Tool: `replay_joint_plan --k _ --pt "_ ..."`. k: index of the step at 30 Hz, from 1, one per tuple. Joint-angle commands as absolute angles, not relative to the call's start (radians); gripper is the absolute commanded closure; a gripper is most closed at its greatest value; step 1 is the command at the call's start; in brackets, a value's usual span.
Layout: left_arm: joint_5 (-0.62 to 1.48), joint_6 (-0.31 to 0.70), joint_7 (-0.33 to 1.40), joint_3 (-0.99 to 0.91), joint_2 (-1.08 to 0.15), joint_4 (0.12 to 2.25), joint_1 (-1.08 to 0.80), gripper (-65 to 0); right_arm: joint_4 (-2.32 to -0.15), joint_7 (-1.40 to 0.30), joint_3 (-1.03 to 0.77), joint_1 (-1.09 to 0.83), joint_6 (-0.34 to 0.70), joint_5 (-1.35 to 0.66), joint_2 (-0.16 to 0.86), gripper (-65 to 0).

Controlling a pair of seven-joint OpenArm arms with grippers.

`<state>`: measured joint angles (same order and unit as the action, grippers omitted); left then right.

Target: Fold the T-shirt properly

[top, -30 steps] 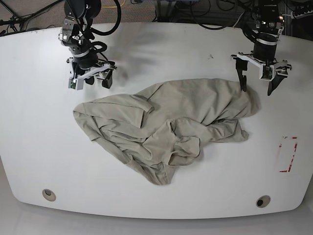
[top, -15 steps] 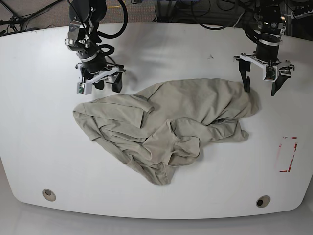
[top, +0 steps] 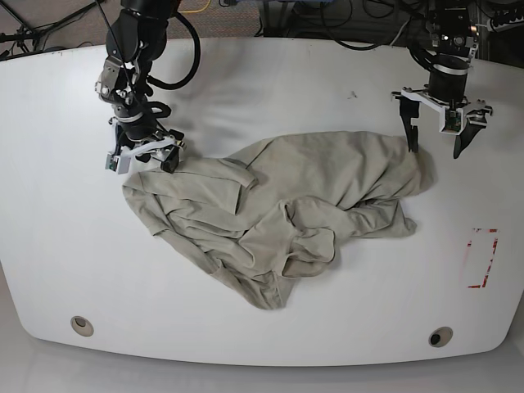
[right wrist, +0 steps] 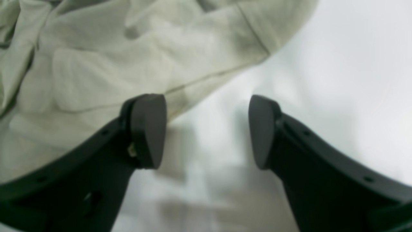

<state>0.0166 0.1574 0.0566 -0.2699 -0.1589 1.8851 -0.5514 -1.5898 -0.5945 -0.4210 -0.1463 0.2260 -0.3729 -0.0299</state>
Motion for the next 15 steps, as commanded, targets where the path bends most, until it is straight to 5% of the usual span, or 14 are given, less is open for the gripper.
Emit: replay_joint_plan --k 1,15 --pt "0.020 0.152 0.021 -0.273 -0.167 1.903 -0.550 -47.4 -1.585 -0.583 -0.417 -0.122 0.237 -0.399 -0.026 -38.8" --pt "0.022 0.151 0.013 -0.280 -0.166 1.902 -0.547 -47.5 -1.555 -0.590 -0.331 -0.084 0.236 -0.398 -0.028 -38.7"
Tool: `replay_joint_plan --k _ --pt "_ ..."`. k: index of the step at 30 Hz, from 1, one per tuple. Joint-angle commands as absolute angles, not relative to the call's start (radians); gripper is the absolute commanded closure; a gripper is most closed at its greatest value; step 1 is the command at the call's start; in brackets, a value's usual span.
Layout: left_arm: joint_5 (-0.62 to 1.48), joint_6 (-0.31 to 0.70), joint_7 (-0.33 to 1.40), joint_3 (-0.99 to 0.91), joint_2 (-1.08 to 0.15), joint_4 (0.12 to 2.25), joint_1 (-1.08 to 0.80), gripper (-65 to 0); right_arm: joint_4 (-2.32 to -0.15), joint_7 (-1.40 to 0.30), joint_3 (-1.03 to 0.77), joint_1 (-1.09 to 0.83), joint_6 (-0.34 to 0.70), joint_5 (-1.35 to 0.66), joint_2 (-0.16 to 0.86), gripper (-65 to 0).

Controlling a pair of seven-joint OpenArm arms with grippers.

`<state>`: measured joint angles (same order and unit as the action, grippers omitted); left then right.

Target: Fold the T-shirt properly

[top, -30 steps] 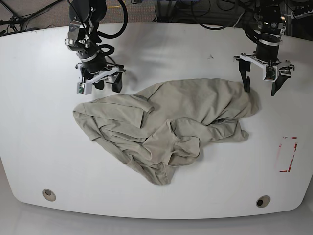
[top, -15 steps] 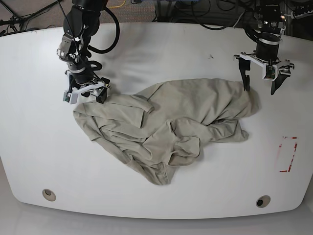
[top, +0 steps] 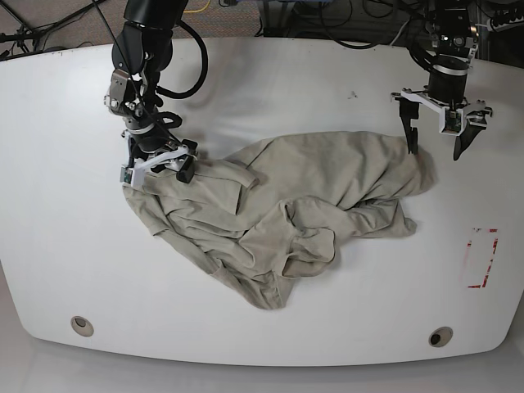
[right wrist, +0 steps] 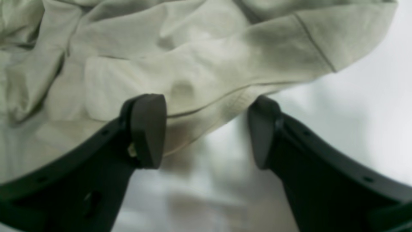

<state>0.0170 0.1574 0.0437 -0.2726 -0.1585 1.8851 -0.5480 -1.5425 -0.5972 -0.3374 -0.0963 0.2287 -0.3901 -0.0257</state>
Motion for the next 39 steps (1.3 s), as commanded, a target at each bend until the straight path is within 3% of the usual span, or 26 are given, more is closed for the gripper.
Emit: replay_joint_plan --k 1,23,39 --pt "0.023 0.151 0.013 -0.280 -0.166 1.902 -0.548 -47.6 -1.556 -0.589 -0.326 -0.084 0.236 -0.396 -0.028 -38.7" --pt "0.023 0.150 0.007 -0.284 -0.166 1.901 -0.546 -47.9 -1.572 -0.582 -0.281 -0.123 0.229 -0.395 -0.003 -38.2" --pt "0.019 0.151 0.007 -0.291 -0.167 1.903 -0.546 -47.7 -1.540 -0.569 -0.287 -0.112 0.236 -0.396 -0.048 -37.8"
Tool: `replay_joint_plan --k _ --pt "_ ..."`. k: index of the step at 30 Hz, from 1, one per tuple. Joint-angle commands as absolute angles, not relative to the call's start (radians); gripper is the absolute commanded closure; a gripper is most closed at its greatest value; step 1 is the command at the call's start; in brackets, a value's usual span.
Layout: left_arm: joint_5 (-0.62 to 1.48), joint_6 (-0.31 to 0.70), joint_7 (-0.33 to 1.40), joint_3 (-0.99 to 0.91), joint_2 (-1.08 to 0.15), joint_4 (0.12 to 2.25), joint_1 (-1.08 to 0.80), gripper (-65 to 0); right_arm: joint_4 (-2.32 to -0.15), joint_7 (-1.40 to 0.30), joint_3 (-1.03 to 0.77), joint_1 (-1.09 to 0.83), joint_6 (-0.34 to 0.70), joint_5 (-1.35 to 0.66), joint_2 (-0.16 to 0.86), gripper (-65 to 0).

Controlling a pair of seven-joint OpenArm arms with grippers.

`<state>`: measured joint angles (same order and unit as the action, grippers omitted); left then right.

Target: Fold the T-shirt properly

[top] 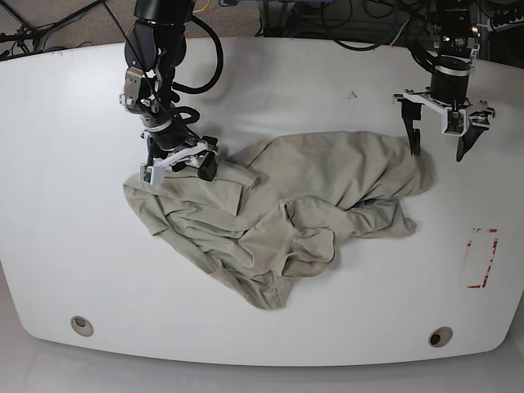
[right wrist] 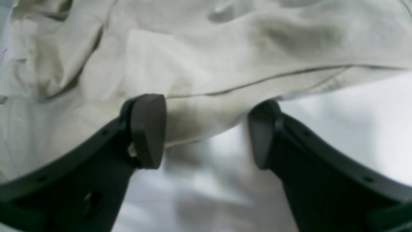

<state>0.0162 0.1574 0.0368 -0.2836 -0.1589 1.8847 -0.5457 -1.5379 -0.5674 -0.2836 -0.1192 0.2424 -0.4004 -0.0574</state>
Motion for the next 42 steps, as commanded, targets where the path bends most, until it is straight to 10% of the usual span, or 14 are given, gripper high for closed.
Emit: replay_joint_plan --k 1,20,42 --pt "0.019 0.151 0.007 -0.290 -0.167 1.903 -0.546 -47.7 -1.537 -0.568 -0.287 -0.112 0.236 -0.396 -0.046 -37.3" --pt "0.021 0.152 0.003 -0.288 -0.164 1.915 -0.543 -47.9 -1.636 -0.639 -0.266 -0.145 0.243 -0.394 -0.044 -6.1" --pt "0.024 0.152 0.009 -0.284 -0.167 1.909 -0.547 -48.4 -1.877 -0.665 -0.239 -0.299 0.242 -0.387 -0.041 0.0"
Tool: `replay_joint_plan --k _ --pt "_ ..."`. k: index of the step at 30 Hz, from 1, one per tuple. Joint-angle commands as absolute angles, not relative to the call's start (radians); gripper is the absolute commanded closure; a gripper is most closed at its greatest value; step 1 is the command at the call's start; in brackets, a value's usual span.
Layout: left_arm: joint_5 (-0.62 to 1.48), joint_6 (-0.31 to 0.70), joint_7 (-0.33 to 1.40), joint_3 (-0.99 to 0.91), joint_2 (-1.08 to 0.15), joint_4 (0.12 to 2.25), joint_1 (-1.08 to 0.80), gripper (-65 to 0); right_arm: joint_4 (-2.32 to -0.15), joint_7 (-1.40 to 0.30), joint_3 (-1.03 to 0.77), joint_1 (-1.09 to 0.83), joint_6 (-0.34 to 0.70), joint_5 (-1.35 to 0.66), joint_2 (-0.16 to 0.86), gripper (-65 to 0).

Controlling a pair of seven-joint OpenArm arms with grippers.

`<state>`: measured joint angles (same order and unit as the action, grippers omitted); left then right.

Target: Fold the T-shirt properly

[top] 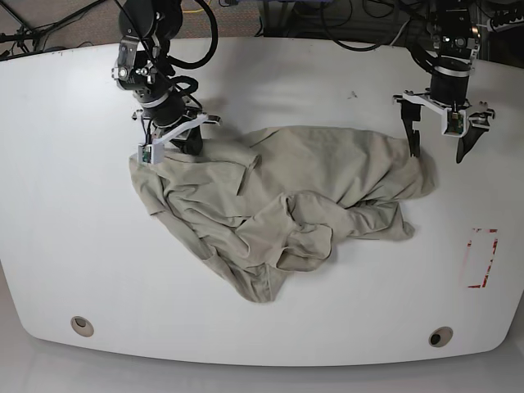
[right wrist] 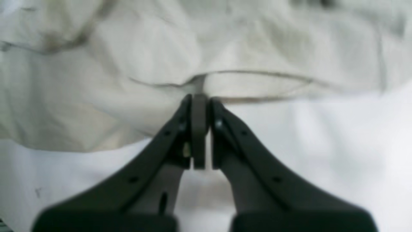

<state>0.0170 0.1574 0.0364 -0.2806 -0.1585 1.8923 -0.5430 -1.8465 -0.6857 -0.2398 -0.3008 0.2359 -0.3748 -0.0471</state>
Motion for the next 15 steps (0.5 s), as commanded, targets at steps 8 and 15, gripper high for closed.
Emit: replay_joint_plan --k 8,15 --pt "0.024 0.152 0.019 -0.293 -0.173 1.904 -0.538 -48.5 -1.891 -0.665 -0.248 -0.319 0.241 -0.391 -0.037 0.0" --pt "0.038 0.157 0.130 -0.293 -0.175 1.905 -0.494 -49.2 -1.887 -0.662 -0.247 -0.314 0.240 -0.388 -0.027 0.0"
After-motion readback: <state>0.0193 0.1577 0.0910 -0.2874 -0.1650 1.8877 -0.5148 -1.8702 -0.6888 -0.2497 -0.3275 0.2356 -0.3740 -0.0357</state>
